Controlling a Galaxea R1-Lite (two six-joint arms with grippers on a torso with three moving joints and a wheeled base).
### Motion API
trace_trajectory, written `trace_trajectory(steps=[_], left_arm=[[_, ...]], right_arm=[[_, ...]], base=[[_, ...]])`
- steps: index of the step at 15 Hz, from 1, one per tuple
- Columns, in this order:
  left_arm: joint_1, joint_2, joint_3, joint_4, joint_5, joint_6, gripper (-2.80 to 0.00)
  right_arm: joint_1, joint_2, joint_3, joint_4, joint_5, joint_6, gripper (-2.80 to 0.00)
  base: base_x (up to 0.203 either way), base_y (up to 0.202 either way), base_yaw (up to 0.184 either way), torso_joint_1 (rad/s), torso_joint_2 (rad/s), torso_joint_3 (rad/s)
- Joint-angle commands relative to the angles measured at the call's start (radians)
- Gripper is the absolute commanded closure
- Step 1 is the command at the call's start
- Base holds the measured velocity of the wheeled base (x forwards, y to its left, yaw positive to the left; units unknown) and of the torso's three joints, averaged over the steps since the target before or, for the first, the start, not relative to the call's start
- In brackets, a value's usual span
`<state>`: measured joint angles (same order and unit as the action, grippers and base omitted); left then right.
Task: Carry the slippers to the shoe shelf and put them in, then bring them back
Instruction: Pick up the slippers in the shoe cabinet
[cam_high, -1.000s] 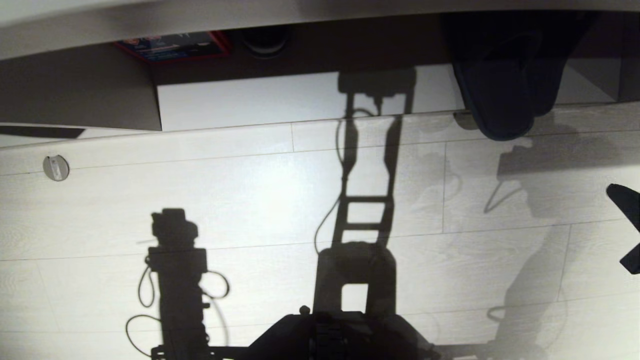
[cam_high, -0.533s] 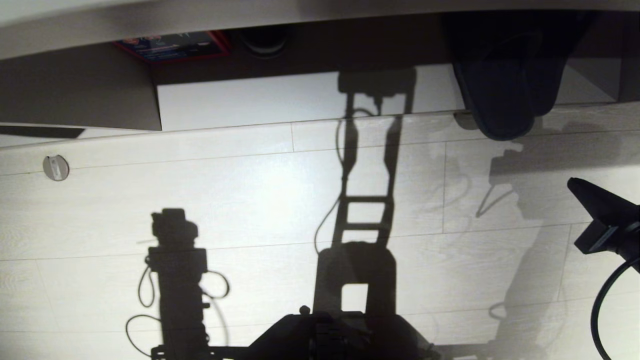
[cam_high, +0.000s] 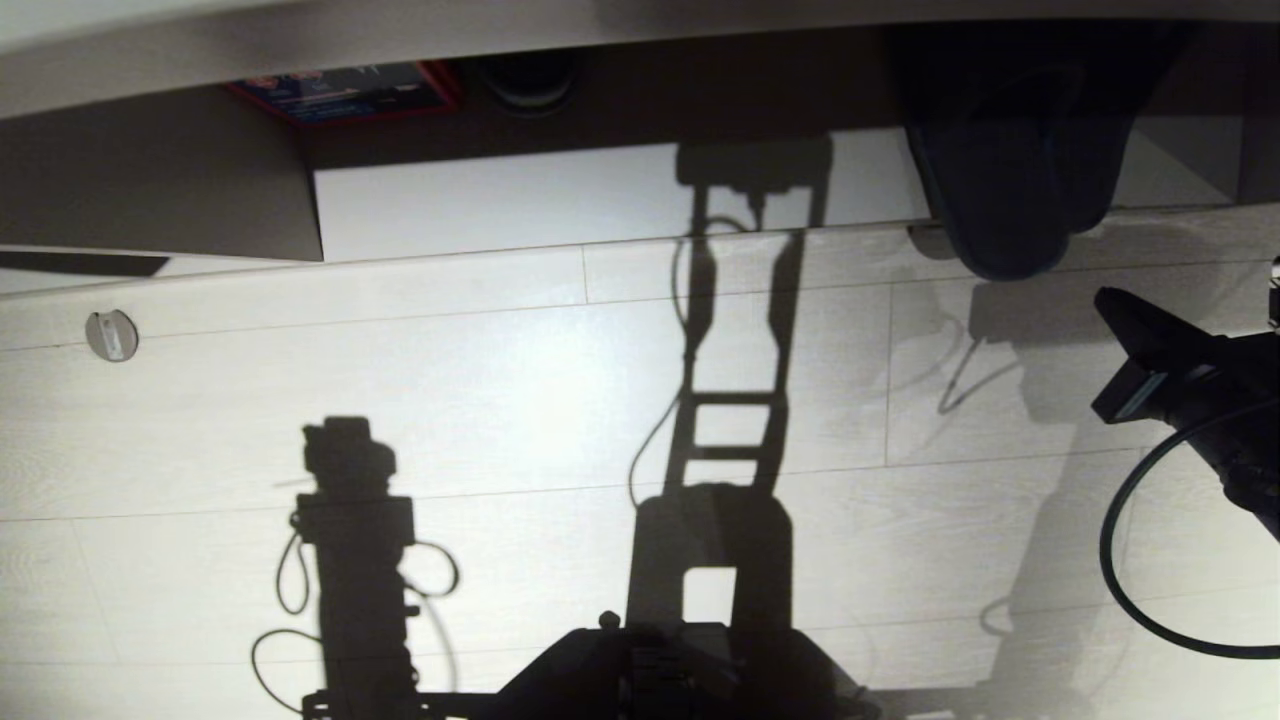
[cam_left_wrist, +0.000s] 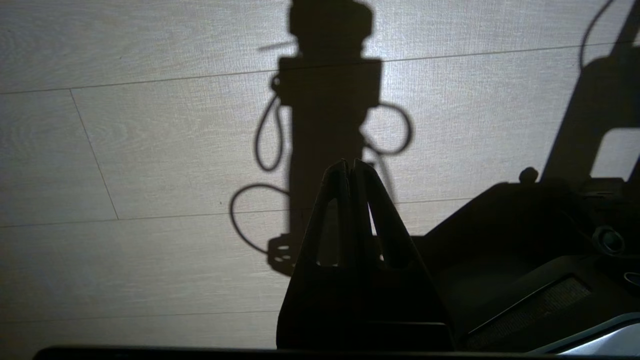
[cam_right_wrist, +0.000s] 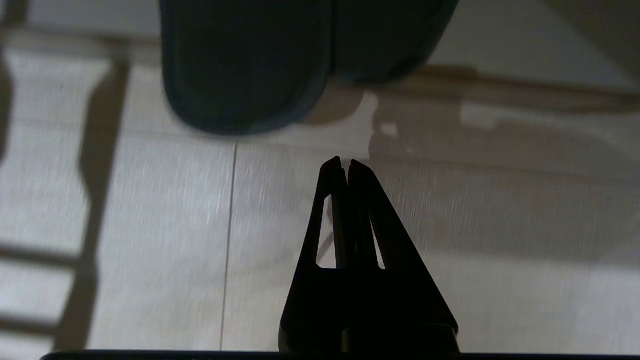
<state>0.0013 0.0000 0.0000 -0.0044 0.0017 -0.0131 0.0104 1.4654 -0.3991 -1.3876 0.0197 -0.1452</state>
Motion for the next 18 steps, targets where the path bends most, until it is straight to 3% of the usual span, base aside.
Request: trace_trajectory(steps=[1, 11, 18], left_arm=[[0.0, 0.0, 0.0, 0.0, 0.0, -0.001, 0.0], [0.0, 0.0, 0.0, -0.001, 0.0, -0.001, 0.0], [0.0, 0.002, 0.0, -0.002, 0.0, -0.001, 0.0]], right_arm=[[0.0, 0.065, -0.066, -0.026, 0.0, -0.002, 0.0], [0.03, 0.123, -0.307, -0.036, 0.002, -0.006, 0.0], [0.031, 0.122, -0.316, -0.037, 0.003, -0.005, 0.0]], base=[[0.0, 0.0, 0.0, 0.0, 0.0, 0.0], [0.0, 0.0, 0.0, 0.0, 0.0, 0.0], [0.0, 0.0, 0.0, 0.0, 0.0, 0.0]])
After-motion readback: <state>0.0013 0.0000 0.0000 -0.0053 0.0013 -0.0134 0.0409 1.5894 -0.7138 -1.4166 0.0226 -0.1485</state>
